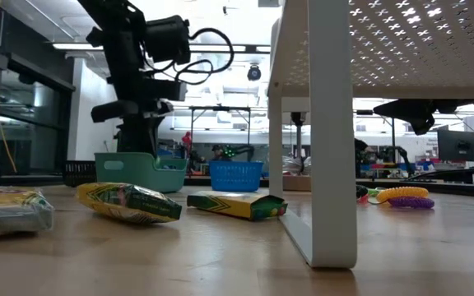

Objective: Pick & Place Office Desk Supplies
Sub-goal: Put the green rubber band into the green bin

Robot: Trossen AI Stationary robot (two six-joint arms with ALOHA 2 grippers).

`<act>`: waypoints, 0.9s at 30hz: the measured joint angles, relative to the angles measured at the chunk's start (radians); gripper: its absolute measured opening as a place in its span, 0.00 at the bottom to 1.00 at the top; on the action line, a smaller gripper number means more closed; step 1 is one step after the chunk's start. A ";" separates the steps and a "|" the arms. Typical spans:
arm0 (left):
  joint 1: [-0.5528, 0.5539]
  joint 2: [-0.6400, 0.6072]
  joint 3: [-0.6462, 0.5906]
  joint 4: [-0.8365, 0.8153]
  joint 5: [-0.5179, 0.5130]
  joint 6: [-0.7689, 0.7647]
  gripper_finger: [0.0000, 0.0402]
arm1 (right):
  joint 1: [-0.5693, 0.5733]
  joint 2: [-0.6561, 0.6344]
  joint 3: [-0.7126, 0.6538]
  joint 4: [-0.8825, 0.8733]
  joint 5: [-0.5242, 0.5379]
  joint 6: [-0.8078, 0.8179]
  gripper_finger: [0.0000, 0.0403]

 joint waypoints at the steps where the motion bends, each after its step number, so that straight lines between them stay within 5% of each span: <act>1: 0.000 -0.001 0.000 -0.002 0.000 0.000 0.00 | 0.000 0.000 0.000 0.000 0.000 0.000 0.47; 16: 0.000 -0.001 0.000 -0.001 0.000 -0.022 0.01 | 0.000 0.000 0.000 0.000 0.000 0.000 0.47; 27: 0.000 -0.001 0.000 -0.001 -0.001 -0.023 0.16 | 0.000 0.000 0.000 0.000 0.000 0.000 0.47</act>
